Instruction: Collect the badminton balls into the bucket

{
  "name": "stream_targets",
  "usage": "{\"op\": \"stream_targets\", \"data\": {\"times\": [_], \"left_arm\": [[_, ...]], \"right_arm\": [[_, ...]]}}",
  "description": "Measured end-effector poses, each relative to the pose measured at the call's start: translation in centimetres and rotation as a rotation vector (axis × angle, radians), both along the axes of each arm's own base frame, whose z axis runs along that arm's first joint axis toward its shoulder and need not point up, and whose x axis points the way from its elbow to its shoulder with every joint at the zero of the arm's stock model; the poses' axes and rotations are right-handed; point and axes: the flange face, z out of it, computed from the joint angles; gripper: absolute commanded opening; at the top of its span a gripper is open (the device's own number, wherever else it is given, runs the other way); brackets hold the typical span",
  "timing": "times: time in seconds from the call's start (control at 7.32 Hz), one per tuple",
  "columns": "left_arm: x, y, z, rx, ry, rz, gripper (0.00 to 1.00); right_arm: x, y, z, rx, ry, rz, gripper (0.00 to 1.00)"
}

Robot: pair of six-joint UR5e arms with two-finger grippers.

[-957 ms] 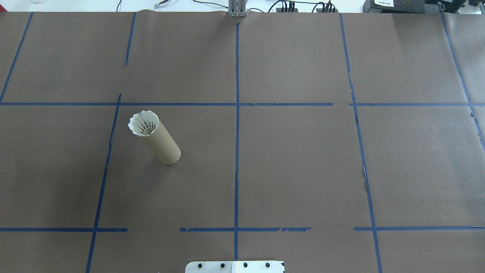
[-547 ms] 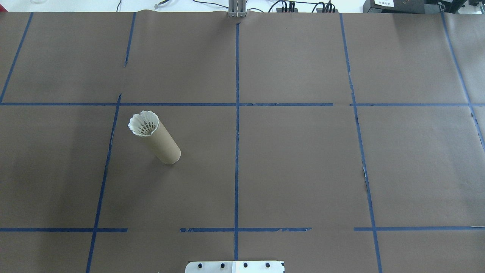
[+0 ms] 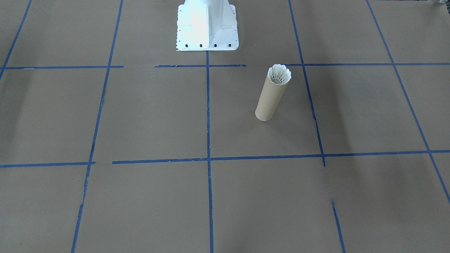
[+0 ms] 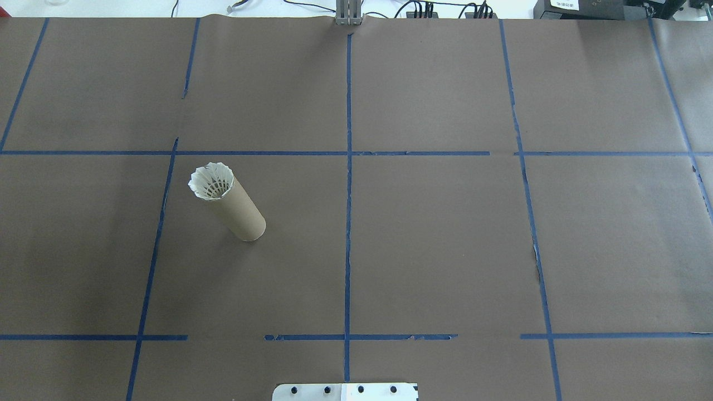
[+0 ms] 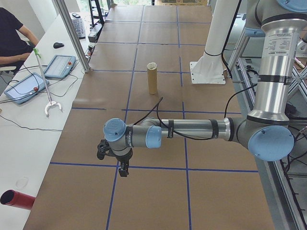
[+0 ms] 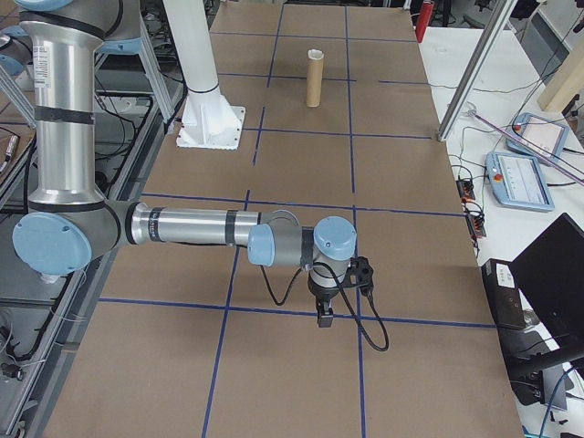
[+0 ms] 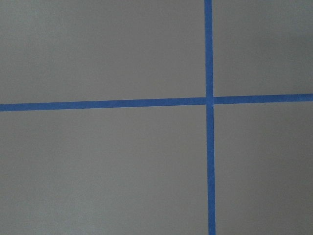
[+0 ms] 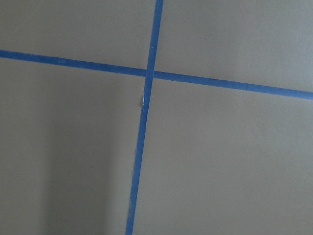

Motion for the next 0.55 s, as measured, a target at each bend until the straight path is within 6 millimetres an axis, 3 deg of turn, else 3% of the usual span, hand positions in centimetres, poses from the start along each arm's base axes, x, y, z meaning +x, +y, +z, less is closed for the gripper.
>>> {"op": "stream_targets", "data": {"times": [0.14,0.55], "left_arm": [[-0.6,0.5,-0.7,-0.004,0.0,0.001,1.0],[-2.7,3.0,0.0,0.016,0.003,0.022,1.0]], "right_arm": [[0.0,0.0,0.0,0.0,0.0,0.0,1.0],[0.0,0.0,0.0,0.0,0.0,0.0,1.0]]}}
